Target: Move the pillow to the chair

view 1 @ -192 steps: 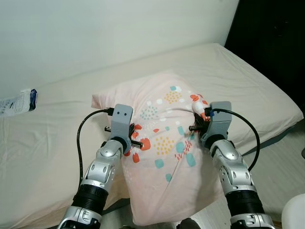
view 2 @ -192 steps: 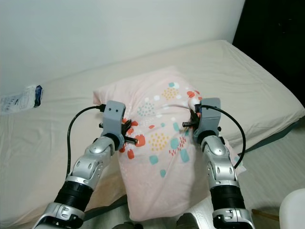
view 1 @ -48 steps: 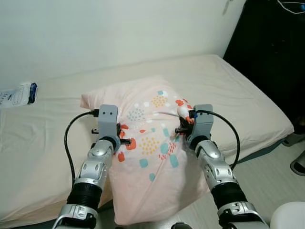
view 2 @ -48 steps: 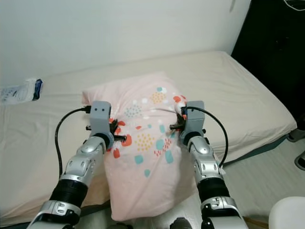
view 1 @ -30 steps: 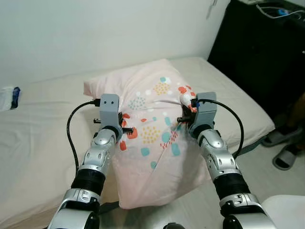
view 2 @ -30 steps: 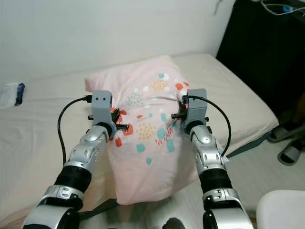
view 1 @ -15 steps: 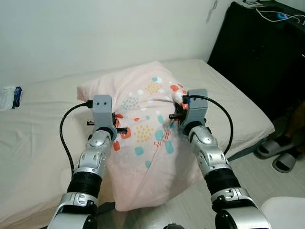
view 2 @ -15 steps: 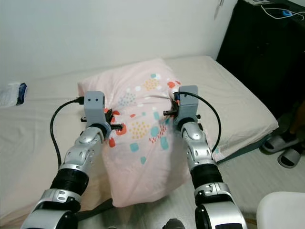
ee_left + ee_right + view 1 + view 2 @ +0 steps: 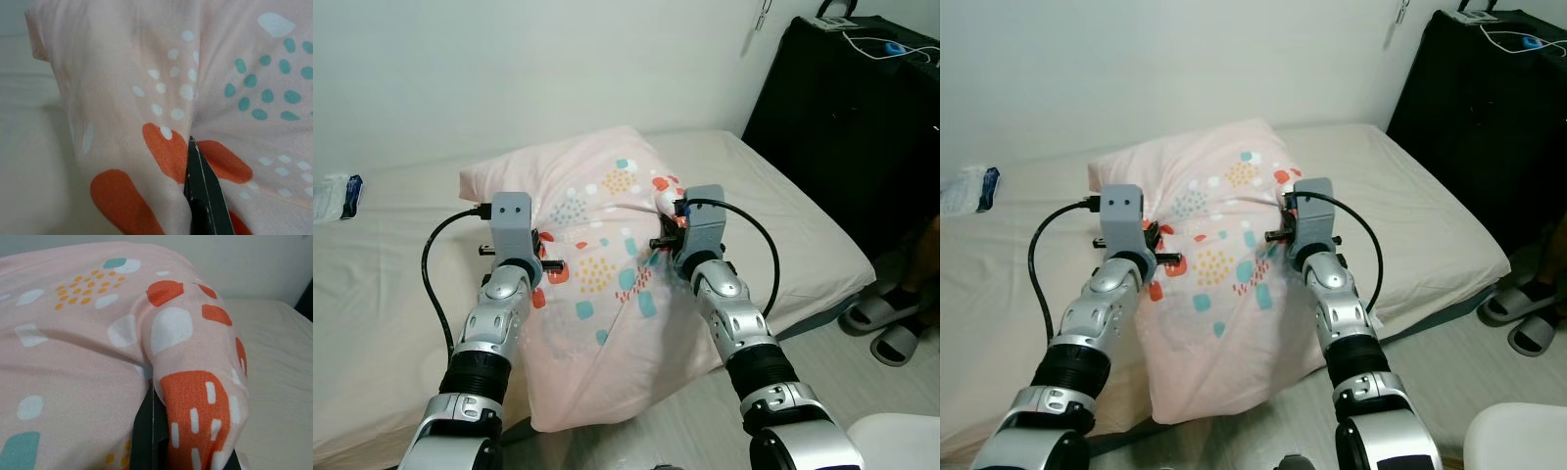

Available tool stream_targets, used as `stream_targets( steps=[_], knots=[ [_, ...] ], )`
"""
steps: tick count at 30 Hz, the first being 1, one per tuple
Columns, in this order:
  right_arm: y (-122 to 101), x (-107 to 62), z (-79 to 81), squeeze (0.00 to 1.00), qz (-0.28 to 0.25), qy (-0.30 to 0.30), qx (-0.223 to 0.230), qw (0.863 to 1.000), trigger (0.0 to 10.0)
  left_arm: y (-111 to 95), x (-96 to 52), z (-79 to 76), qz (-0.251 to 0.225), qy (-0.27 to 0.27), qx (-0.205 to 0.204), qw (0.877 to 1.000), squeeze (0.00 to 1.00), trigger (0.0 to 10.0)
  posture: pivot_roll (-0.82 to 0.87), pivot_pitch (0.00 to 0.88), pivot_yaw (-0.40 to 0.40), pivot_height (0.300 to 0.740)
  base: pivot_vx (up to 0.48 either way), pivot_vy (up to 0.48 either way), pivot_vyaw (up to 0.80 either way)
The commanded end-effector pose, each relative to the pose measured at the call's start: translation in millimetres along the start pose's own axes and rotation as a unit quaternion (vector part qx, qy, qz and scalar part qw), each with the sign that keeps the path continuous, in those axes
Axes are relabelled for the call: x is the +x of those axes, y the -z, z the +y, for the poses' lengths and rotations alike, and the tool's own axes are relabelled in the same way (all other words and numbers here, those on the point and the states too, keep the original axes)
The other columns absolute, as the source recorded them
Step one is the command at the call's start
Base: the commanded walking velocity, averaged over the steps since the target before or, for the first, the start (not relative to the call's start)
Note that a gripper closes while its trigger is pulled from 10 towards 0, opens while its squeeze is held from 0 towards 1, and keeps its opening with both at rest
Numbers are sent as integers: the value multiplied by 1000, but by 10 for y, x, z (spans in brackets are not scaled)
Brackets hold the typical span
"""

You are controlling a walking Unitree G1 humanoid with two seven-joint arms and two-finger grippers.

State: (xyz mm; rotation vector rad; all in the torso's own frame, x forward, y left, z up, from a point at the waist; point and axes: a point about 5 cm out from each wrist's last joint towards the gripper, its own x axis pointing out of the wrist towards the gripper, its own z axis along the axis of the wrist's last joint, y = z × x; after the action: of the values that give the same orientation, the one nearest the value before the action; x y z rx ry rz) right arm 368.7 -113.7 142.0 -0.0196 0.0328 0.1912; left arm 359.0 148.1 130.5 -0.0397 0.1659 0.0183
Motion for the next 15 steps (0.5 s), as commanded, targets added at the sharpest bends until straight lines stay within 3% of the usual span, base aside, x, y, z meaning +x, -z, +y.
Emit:
stream_targets(
  steps=[1,15],
  knots=[
    [-88,-10,-18,0,-25,6,-6,1000,10000,-119,34,-52,-21,15,15,1000,0,10000,-9,23,-59,740,0,0,0],
    [-59,-15,-36,0,-19,-1,-18,1000,10000,-136,41,-80,-25,21,14,999,0,10000,-17,9,-54,740,0,0,0]
  ],
)
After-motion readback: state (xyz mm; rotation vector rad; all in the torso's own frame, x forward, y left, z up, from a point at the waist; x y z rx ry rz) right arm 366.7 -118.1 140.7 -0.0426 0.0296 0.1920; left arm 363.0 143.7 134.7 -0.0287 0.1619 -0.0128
